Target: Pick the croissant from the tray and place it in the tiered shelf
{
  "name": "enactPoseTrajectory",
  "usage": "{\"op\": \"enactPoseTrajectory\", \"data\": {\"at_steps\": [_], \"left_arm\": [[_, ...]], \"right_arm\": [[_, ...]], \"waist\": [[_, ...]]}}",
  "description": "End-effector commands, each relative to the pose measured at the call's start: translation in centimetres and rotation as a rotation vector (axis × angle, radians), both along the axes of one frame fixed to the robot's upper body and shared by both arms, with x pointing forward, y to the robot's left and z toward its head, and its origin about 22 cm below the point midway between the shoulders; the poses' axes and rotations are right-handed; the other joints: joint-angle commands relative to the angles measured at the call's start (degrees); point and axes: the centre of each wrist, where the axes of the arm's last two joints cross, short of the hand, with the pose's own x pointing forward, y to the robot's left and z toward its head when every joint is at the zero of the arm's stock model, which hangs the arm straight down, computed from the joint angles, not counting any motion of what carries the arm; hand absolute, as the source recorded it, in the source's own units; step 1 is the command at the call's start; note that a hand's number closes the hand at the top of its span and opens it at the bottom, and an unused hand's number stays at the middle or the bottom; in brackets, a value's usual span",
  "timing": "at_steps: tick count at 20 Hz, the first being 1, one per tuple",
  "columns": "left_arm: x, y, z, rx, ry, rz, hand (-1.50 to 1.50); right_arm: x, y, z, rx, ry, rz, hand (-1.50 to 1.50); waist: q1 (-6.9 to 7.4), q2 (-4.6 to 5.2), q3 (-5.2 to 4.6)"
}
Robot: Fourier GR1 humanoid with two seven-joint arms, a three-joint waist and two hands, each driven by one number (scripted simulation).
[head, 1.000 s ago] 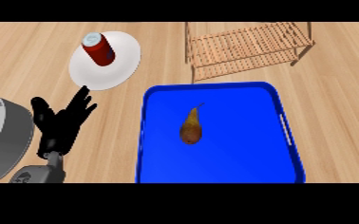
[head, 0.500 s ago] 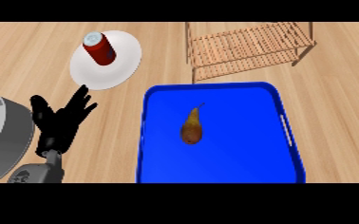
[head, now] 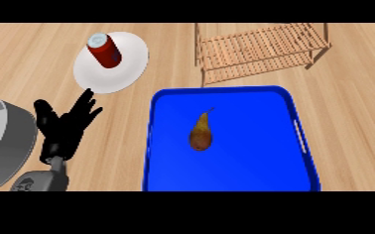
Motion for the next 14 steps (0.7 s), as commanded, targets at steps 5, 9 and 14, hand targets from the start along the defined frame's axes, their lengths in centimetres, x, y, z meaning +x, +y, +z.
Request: {"op": "enactPoseTrajectory", "data": {"at_steps": [5,9,14], "left_arm": [[-0.7,0.2,-1.7,-0.001,0.088,0.009,0.0],[-1.8,0.2,-2.0,-0.013,0.082,0.005,0.0],[-0.2,0.6,-1.1,-0.019,0.091,0.008,0.0]], "right_arm": [[1.7,-1.0,-1.3,-0.009,-0.028,0.054,1.5],[1.6,-0.5,-0.5,-0.017,-0.009,0.047,1.5],[2.6,-0.5,-2.1,0.172,0.011,-0.011,1.5]], "waist": [[-0.38,0.27,-0.4],[-0.63,-0.03,-0.39],[-0.78,0.15,-0.38]]}}
